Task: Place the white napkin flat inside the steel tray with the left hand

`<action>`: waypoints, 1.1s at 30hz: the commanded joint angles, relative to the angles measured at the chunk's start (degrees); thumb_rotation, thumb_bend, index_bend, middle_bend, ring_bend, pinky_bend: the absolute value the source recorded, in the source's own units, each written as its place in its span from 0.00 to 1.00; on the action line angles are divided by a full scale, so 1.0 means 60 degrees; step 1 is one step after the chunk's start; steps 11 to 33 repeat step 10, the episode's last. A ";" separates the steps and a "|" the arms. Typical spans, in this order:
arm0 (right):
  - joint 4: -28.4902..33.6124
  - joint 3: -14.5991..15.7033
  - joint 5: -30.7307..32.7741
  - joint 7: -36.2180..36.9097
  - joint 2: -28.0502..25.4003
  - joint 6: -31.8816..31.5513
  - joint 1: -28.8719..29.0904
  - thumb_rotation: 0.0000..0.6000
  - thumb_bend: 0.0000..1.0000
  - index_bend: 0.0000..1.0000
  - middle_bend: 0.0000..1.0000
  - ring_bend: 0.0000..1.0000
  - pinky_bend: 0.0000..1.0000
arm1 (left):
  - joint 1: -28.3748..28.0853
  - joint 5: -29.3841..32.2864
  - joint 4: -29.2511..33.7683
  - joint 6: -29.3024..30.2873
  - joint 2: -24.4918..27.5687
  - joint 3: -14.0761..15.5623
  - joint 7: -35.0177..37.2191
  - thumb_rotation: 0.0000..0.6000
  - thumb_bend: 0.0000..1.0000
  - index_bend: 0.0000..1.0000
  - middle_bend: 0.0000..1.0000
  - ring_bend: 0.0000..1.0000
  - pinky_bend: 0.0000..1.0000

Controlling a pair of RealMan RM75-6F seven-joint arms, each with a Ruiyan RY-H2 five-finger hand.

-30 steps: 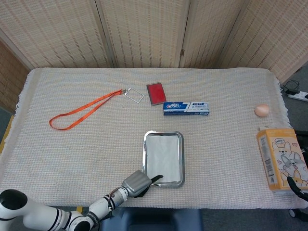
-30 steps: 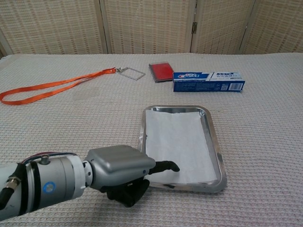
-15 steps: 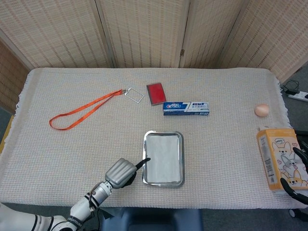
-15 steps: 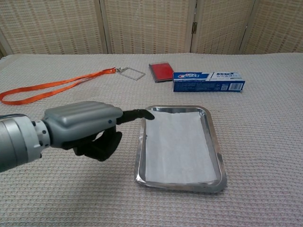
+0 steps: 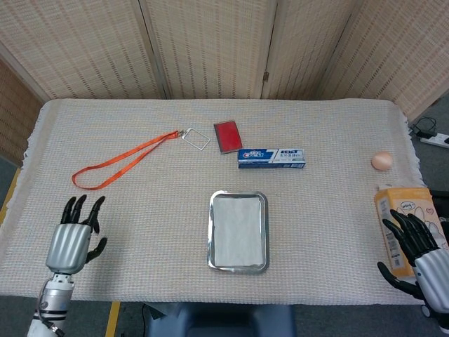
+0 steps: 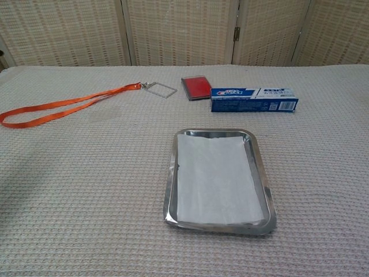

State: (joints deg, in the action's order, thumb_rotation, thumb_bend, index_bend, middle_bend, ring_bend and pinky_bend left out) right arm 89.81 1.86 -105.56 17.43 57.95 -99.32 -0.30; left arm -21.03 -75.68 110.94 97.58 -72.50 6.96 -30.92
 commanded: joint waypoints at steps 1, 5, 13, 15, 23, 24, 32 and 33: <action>0.0149 0.0015 0.0041 -0.0402 0.0185 0.0316 0.0134 1.00 0.40 0.00 0.00 0.00 0.00 | 0.1364 -0.0469 -0.0029 0.1335 0.0441 0.0400 0.0309 1.00 0.35 0.00 0.03 0.00 0.00; 0.0219 0.0085 0.0083 -0.0647 0.0262 0.0669 0.0255 1.00 0.40 0.00 0.00 0.00 0.00 | 0.2106 -0.0748 -0.0515 0.1694 0.0450 0.0576 0.0983 1.00 0.36 0.00 0.03 0.00 0.00; 0.0301 0.0097 0.0151 -0.0921 0.0344 0.0883 0.0349 1.00 0.40 0.00 0.00 0.00 0.00 | 0.2207 -0.1104 -0.0673 0.1248 0.0562 0.0469 0.1022 1.00 0.36 0.00 0.03 0.00 0.00; 0.0301 0.0097 0.0151 -0.0921 0.0344 0.0883 0.0349 1.00 0.40 0.00 0.00 0.00 0.00 | 0.2207 -0.1104 -0.0673 0.1248 0.0562 0.0469 0.1022 1.00 0.36 0.00 0.03 0.00 0.00; 0.0301 0.0097 0.0151 -0.0921 0.0344 0.0883 0.0349 1.00 0.40 0.00 0.00 0.00 0.00 | 0.2207 -0.1104 -0.0673 0.1248 0.0562 0.0469 0.1022 1.00 0.36 0.00 0.03 0.00 0.00; 0.0301 0.0097 0.0151 -0.0921 0.0344 0.0883 0.0349 1.00 0.40 0.00 0.00 0.00 0.00 | 0.2207 -0.1104 -0.0673 0.1248 0.0562 0.0469 0.1022 1.00 0.36 0.00 0.03 0.00 0.00; 0.0301 0.0097 0.0151 -0.0921 0.0344 0.0883 0.0349 1.00 0.40 0.00 0.00 0.00 0.00 | 0.2207 -0.1104 -0.0673 0.1248 0.0562 0.0469 0.1022 1.00 0.36 0.00 0.03 0.00 0.00; 0.0301 0.0097 0.0151 -0.0921 0.0344 0.0883 0.0349 1.00 0.40 0.00 0.00 0.00 0.00 | 0.2207 -0.1104 -0.0673 0.1248 0.0562 0.0469 0.1022 1.00 0.36 0.00 0.03 0.00 0.00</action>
